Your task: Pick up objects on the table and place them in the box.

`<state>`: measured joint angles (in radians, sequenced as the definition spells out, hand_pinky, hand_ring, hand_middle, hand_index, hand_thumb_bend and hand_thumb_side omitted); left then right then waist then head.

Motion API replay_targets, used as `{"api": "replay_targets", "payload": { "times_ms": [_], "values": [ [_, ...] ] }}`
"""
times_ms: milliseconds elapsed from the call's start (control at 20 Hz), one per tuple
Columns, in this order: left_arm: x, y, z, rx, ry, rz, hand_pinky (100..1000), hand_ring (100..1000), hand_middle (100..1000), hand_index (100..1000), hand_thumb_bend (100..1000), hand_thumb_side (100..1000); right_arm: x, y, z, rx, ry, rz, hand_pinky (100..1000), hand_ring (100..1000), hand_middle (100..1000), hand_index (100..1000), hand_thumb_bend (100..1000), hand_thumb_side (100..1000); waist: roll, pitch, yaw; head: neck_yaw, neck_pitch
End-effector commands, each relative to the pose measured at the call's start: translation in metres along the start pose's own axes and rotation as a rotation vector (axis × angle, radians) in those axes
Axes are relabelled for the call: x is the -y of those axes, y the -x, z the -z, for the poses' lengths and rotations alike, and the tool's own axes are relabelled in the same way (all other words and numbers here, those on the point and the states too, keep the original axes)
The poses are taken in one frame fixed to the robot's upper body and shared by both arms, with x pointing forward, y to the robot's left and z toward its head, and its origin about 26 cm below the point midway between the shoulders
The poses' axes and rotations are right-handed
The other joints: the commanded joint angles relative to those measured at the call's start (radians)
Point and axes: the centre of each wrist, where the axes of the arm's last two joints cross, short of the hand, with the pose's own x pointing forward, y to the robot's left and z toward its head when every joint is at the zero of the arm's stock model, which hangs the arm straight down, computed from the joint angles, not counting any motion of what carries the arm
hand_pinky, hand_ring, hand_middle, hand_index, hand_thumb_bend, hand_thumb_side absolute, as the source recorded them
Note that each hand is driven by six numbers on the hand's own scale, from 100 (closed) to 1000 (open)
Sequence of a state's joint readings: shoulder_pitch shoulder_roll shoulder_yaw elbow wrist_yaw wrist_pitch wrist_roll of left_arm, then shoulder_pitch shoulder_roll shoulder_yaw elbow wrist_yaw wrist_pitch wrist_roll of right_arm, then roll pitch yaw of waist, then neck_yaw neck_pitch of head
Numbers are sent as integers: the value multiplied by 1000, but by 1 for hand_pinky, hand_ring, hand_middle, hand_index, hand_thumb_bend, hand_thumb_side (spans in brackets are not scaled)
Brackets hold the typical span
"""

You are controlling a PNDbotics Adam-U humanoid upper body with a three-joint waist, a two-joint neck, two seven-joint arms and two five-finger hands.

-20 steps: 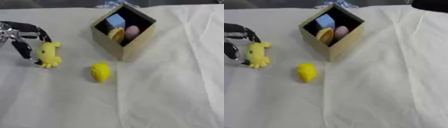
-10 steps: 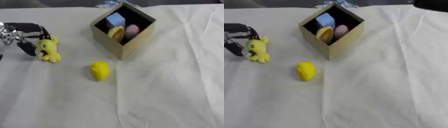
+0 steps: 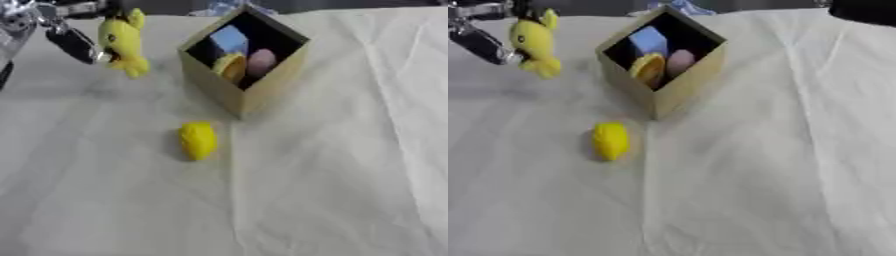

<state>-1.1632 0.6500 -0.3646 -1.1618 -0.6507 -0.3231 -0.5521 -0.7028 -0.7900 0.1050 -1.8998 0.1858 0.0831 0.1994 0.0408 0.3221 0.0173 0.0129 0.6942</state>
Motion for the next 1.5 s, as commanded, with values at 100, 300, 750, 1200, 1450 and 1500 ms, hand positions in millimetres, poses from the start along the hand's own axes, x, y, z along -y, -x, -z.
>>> {"api": "replay_targets", "payload": {
  "times_ms": [100,300,750,1200,1450,1500],
  "values": [
    [-33,-22,18,68,-70,-12,768,674,622,688,104,152,11,-9,3,32,19,-18,879,769,647,831,100,515,-1,-24,-12,13,-8],
    [-40,-43,46,124,-121,-43,777,674,622,688,100,157,10,-14,8,60,19,-4,879,770,647,831,100,512,-2,-18,-34,29,-18],
    [-18,-43,75,88,-120,-78,795,713,675,752,190,211,10,-24,15,105,24,15,879,769,646,831,100,509,-3,-11,-63,46,-31],
    [-5,-37,81,93,-59,-14,866,839,826,965,624,472,8,-22,14,96,25,26,878,768,644,830,100,520,-3,-14,-61,45,-26],
    [-8,-37,78,97,-77,-4,857,825,801,930,534,453,6,-20,13,84,24,30,878,768,644,829,100,520,-4,-22,-54,44,-20],
    [-10,-37,76,101,-92,-8,852,813,786,915,472,448,6,-19,13,81,23,29,878,768,644,829,100,518,-4,-25,-52,42,-18]
  ]
}}
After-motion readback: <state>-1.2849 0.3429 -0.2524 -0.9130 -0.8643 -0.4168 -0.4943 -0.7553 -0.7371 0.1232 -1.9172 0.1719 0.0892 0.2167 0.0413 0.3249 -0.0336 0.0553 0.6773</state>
